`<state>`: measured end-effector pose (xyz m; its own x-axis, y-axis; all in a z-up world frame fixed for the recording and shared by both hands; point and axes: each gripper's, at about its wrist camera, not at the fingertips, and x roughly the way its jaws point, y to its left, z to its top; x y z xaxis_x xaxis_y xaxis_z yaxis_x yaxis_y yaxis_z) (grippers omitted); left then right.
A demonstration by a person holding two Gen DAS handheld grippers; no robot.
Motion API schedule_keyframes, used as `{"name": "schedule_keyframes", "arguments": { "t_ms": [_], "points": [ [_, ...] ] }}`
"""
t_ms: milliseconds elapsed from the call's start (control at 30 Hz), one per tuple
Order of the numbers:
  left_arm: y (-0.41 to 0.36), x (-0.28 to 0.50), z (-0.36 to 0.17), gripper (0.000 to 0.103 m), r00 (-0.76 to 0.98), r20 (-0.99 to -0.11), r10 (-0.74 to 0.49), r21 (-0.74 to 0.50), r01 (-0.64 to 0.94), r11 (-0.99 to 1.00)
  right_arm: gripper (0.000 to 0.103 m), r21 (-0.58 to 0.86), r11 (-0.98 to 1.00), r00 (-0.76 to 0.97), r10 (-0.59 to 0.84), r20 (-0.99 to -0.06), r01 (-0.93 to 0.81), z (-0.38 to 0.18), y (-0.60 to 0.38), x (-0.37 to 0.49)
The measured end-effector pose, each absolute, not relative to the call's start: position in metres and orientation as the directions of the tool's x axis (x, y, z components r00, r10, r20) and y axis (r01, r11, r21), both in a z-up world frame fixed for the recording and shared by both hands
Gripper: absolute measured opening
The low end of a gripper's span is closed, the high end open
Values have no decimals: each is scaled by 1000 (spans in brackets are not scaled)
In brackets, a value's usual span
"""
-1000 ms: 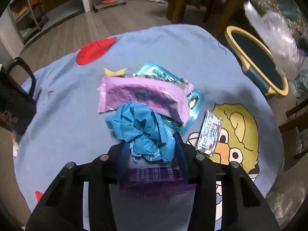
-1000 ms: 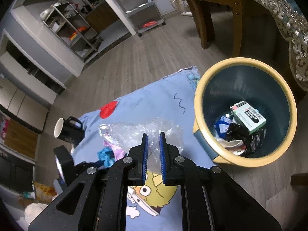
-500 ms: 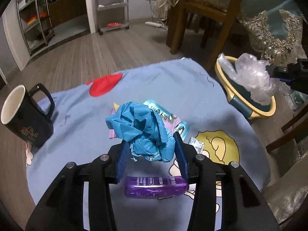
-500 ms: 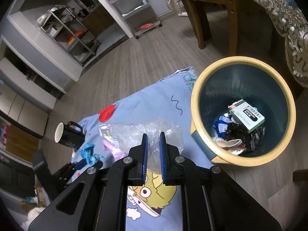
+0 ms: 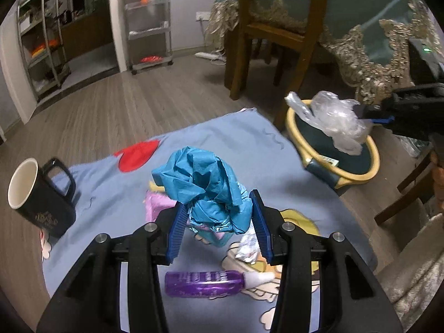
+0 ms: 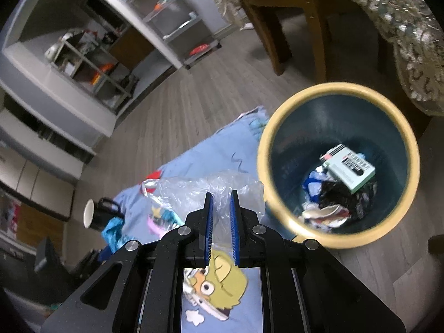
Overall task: Collect trash
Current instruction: 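Bring bag and blue glove over the wastebasket and open both tools to drop them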
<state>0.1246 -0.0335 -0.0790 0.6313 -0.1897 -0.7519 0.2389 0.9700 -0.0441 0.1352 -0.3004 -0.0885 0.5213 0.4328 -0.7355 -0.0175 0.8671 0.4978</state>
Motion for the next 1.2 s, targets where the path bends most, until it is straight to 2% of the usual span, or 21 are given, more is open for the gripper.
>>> {"name": "schedule_keyframes", "arguments": {
  "t_ms": [300, 533, 833, 1200],
  "points": [
    [-69, 131, -63, 43, 610, -740, -283, -93, 324, 942, 13, 517, 848, 576, 364, -732, 121, -96, -357, 157],
    [-117, 151, -62, 44, 567, -750, -340, -85, 427, 900, 13, 516, 815, 563, 305, -768, 263, -123, -402, 169],
    [-179, 189, -77, 44, 500, -781, -375, -65, 531, 845, 13, 476, 814, 554, 239, -797, 334, -135, -422, 176],
    [-233, 226, -89, 44, 486, -785, -384, -53, 565, 824, 13, 506, 779, 596, 218, -773, 371, -130, -440, 168]
  ]
}}
